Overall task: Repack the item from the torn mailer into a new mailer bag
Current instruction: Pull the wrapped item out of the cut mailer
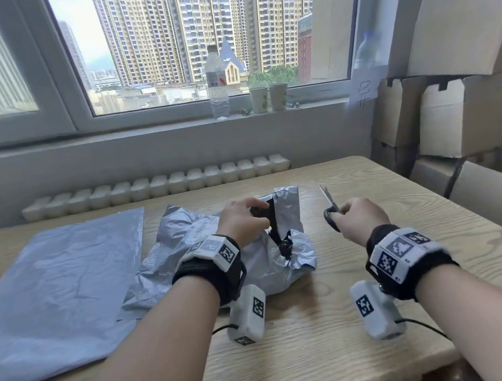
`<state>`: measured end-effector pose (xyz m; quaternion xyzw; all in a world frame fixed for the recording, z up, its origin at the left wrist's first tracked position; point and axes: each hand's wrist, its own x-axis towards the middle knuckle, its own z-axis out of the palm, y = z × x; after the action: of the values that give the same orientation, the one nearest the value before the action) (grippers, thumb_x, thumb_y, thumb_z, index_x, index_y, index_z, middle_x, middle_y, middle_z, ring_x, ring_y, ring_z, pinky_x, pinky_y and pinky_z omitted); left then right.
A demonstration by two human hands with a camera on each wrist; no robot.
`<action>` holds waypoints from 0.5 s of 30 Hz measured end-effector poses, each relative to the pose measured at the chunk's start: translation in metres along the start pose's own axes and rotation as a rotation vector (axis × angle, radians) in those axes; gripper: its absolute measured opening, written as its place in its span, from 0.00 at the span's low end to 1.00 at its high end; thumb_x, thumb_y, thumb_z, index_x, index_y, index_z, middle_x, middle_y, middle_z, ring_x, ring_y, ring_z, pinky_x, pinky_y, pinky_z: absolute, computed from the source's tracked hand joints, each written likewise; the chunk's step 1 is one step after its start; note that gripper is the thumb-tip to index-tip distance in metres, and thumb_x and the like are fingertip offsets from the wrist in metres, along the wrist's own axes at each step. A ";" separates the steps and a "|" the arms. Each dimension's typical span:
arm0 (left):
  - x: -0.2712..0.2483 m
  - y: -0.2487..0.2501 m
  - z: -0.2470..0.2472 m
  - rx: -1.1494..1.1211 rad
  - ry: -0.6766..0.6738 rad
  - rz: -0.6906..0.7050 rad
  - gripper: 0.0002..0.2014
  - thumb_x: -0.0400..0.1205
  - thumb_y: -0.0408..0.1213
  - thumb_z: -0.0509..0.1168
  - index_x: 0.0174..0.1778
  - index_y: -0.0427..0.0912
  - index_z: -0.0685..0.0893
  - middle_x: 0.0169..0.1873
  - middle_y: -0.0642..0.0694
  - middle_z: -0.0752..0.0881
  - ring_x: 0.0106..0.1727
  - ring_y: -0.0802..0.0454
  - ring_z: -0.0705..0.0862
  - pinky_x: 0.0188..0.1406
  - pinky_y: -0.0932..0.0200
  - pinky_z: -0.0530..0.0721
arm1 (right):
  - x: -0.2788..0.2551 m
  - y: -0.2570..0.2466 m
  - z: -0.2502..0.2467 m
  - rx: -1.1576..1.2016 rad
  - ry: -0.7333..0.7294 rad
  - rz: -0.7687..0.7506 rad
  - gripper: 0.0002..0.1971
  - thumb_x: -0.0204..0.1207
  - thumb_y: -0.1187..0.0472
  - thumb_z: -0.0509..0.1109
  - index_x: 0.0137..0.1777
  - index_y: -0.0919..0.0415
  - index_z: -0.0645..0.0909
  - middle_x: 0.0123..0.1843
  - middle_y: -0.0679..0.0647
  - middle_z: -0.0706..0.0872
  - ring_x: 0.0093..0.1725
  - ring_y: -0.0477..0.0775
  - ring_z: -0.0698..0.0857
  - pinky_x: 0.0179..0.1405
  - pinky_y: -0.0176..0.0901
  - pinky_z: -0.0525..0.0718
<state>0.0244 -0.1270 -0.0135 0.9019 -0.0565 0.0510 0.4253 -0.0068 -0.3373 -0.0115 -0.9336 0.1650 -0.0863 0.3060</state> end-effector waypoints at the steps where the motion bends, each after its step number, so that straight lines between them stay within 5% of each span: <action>1: -0.001 -0.001 -0.001 0.008 -0.003 0.001 0.18 0.73 0.31 0.69 0.56 0.53 0.86 0.39 0.50 0.82 0.35 0.57 0.80 0.26 0.71 0.78 | 0.001 0.006 0.002 -0.102 -0.008 -0.005 0.13 0.75 0.51 0.67 0.43 0.61 0.84 0.41 0.59 0.87 0.41 0.61 0.82 0.39 0.42 0.76; 4: -0.003 -0.006 -0.001 0.020 0.006 -0.002 0.18 0.71 0.33 0.68 0.55 0.54 0.87 0.47 0.47 0.85 0.47 0.50 0.85 0.46 0.58 0.88 | 0.007 0.020 0.012 -0.284 -0.054 -0.004 0.13 0.75 0.51 0.66 0.45 0.62 0.83 0.48 0.60 0.86 0.43 0.60 0.78 0.39 0.42 0.71; 7: -0.006 -0.010 -0.002 0.048 0.061 -0.023 0.19 0.71 0.33 0.68 0.57 0.51 0.88 0.56 0.48 0.85 0.57 0.51 0.84 0.59 0.52 0.85 | 0.011 0.026 0.017 -0.365 -0.067 -0.019 0.11 0.72 0.51 0.68 0.44 0.60 0.82 0.49 0.59 0.85 0.42 0.59 0.78 0.38 0.41 0.71; 13: -0.014 -0.020 -0.005 0.073 0.018 -0.095 0.31 0.73 0.30 0.66 0.73 0.54 0.73 0.41 0.47 0.86 0.42 0.50 0.87 0.46 0.51 0.89 | 0.007 0.026 0.020 -0.482 -0.132 -0.040 0.07 0.73 0.58 0.70 0.36 0.60 0.79 0.39 0.55 0.83 0.41 0.57 0.79 0.30 0.38 0.71; 15: -0.017 -0.023 -0.007 0.103 0.011 -0.115 0.32 0.73 0.29 0.65 0.74 0.54 0.71 0.43 0.46 0.87 0.41 0.50 0.87 0.44 0.53 0.89 | 0.004 0.022 0.018 -0.466 -0.097 -0.089 0.06 0.74 0.59 0.68 0.43 0.61 0.84 0.44 0.56 0.85 0.43 0.57 0.79 0.38 0.39 0.73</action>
<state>0.0108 -0.1056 -0.0289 0.9241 0.0003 0.0341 0.3806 -0.0040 -0.3453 -0.0386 -0.9884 0.1242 -0.0142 0.0857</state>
